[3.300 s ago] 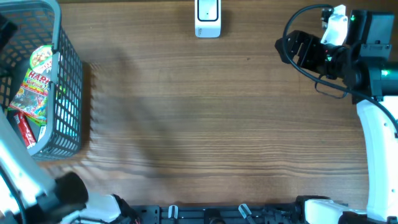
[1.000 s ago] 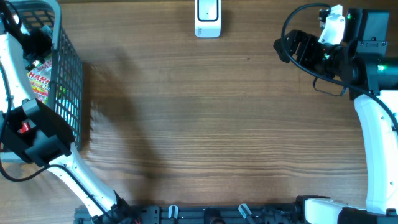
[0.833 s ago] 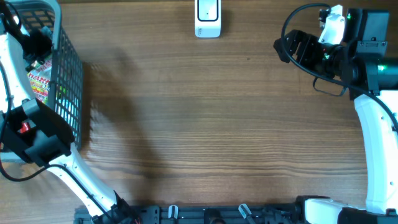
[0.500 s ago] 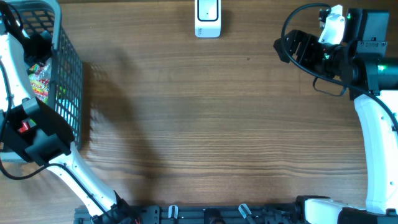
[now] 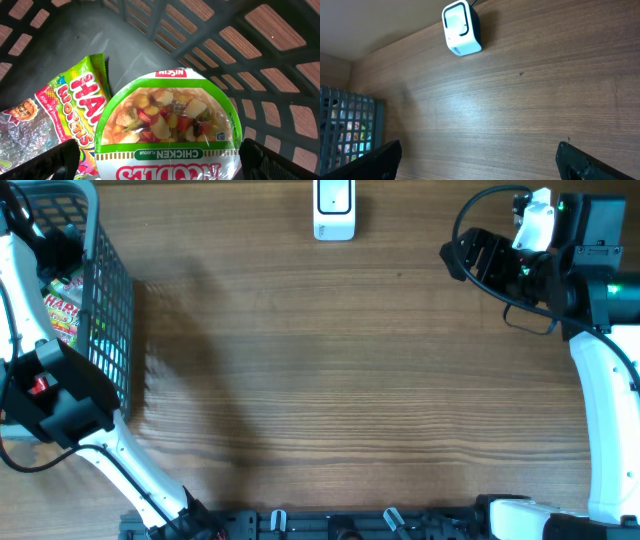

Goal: Scan the item barcode
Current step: 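Lower the left gripper into the basket and grasp the Nissin cup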

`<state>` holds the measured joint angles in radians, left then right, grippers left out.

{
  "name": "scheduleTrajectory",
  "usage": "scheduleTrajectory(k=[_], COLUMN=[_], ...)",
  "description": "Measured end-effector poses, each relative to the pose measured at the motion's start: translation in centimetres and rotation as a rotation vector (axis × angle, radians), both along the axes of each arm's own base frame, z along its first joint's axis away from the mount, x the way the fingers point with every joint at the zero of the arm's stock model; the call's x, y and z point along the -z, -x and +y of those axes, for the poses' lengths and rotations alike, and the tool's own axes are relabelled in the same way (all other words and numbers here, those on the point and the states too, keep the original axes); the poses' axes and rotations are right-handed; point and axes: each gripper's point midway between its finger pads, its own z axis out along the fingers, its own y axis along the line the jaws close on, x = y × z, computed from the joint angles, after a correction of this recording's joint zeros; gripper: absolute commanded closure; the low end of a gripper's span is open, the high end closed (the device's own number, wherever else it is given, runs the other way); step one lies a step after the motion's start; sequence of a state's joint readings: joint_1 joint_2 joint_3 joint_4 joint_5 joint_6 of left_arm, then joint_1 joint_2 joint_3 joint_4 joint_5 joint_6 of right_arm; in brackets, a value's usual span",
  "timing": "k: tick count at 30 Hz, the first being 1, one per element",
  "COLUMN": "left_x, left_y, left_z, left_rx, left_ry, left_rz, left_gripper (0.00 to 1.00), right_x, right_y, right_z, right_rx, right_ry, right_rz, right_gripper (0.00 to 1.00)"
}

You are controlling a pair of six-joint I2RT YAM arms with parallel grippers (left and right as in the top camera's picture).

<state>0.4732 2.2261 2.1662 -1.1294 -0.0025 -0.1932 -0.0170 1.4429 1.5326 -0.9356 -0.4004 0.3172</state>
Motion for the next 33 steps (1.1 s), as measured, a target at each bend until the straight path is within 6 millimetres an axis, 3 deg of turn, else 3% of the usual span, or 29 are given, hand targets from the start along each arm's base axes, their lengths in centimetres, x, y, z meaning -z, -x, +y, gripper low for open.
scheduleTrajectory(k=[23, 33], left_x=[0.1, 1.9], left_y=[-0.1, 0.0], left_z=[-0.7, -1.1], left_rx=[0.003, 0.01], left_ry=[0.033, 0.061], left_rz=[-0.005, 0.034], left_gripper=[0.0, 0.0], right_x=[0.0, 0.0], right_y=[0.0, 0.0], right_z=[0.0, 0.0], right_rx=[0.0, 0.0], right_ry=[0.0, 0.0], right_rz=[0.0, 0.0], right_gripper=[0.0, 0.0])
